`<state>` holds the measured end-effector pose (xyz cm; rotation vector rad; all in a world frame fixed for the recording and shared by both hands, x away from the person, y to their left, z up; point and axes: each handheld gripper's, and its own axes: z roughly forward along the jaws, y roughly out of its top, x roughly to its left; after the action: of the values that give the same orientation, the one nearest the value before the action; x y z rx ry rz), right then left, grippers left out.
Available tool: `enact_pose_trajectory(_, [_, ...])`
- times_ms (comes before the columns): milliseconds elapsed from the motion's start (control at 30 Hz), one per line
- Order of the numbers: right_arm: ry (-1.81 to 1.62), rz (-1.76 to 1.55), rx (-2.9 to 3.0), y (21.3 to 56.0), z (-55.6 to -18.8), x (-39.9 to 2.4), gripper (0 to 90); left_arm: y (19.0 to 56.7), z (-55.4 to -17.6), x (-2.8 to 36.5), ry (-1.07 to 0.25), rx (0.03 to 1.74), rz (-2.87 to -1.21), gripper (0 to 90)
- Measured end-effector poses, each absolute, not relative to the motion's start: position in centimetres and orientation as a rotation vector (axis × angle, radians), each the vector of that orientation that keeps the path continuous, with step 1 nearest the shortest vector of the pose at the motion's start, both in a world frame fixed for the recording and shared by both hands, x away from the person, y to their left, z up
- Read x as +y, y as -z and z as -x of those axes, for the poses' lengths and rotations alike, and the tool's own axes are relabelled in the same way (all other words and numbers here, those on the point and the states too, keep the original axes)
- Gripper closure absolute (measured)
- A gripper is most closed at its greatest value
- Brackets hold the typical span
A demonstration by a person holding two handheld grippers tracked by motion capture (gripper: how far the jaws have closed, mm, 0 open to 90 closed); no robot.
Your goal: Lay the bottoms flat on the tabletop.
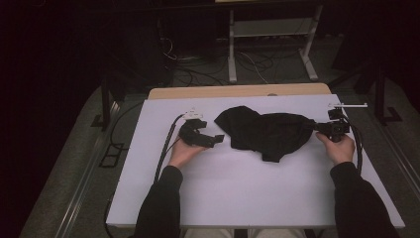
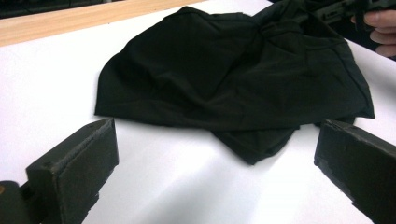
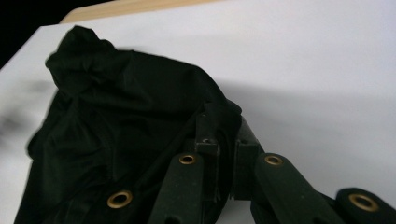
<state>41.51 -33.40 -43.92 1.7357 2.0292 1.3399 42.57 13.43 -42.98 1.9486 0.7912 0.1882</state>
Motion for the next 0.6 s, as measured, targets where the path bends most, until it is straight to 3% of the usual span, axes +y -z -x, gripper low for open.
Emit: enact_pose_trajectory(600, [-1.271,-1.798,1.988,46.2,-40.5,-35.7,84.2,44.2,-48.7,11.4,-0.183,0.831,-2.016,0.0])
